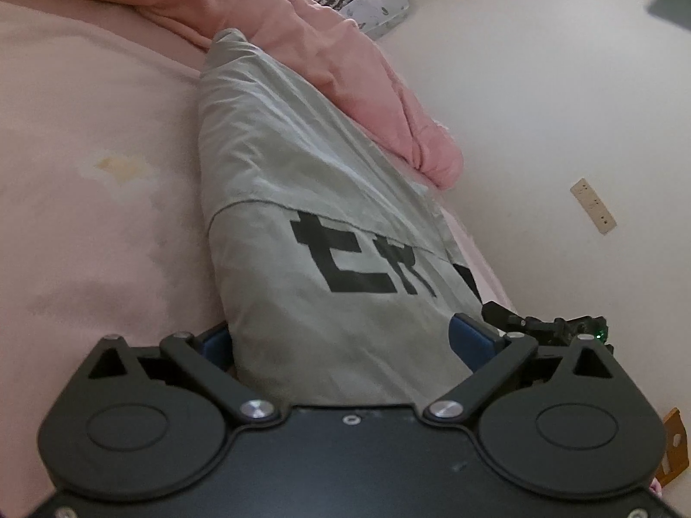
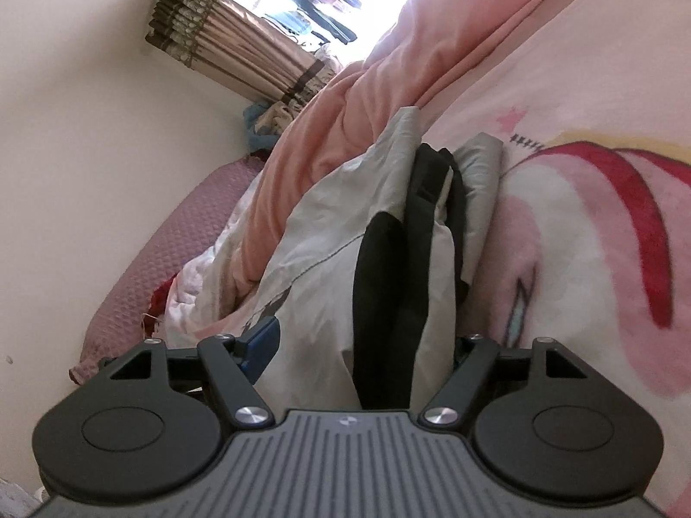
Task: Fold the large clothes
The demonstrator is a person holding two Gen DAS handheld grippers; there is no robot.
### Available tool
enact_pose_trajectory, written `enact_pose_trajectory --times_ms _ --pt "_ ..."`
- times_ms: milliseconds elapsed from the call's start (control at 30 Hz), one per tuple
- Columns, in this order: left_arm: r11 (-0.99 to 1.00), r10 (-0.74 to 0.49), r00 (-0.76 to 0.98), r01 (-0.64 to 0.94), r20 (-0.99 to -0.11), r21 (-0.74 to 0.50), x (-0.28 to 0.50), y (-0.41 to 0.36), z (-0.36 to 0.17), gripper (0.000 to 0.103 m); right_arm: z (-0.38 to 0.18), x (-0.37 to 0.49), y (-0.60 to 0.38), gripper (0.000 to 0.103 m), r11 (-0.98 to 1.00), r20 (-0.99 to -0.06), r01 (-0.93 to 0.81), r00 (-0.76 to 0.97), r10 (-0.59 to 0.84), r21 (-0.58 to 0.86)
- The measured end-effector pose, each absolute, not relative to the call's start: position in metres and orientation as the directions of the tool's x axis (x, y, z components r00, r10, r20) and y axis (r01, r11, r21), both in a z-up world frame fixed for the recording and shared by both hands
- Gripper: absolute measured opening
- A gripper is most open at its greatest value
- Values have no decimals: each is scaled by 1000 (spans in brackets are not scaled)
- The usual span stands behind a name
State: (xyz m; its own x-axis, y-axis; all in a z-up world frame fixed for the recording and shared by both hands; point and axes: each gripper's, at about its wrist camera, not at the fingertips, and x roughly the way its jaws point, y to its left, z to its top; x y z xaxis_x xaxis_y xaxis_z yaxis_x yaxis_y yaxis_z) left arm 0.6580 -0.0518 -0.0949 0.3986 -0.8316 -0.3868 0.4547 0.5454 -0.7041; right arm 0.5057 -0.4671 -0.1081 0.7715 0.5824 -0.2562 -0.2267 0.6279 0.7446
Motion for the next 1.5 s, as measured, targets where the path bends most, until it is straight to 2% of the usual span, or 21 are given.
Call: enact_pose_trajectory --times_ms 100,167,200,267,367,533,667,767,1200,1367,1500 --pt "547 -831 410 476 -376 -689 657 -54 -97 99 -110 501 -463 88 637 -234 -244 788 569 731" --pt "567 -818 429 488 -383 -664 652 -56 -98 94 -110 500 -460 86 653 -243 -232 798 551 721" --pt "581 -808 437 485 -395 -653 652 -57 -98 90 -109 500 -459 82 661 -253 -223 799 545 717" --pt "597 -794 453 455 -406 -661 652 -53 -98 70 -110 501 -459 70 664 -267 -201 803 533 720" --pt "584 -798 454 416 -397 -697 658 -47 -103 55 -112 502 -461 54 661 -284 -167 807 517 731" --pt "600 -786 474 425 -398 -678 653 -47 -98 41 -106 499 -457 40 678 -309 -131 817 487 723" --pt "607 -781 480 436 -399 -665 648 -46 -89 31 -93 493 -451 29 671 -285 -137 830 480 729" --pt "615 -776 488 447 -399 -649 641 -44 -81 28 -77 487 -440 25 684 -278 -152 835 475 713" --pt "666 -726 585 467 -361 -582 557 65 -18 28 -34 449 -337 24 665 -188 -274 823 536 695" --pt "672 -716 602 457 -354 -583 534 103 -38 28 -55 446 -309 24 653 -189 -269 818 543 708" --pt "671 -718 587 443 -373 -595 534 117 -73 28 -79 454 -300 24 682 -250 -230 812 528 694"
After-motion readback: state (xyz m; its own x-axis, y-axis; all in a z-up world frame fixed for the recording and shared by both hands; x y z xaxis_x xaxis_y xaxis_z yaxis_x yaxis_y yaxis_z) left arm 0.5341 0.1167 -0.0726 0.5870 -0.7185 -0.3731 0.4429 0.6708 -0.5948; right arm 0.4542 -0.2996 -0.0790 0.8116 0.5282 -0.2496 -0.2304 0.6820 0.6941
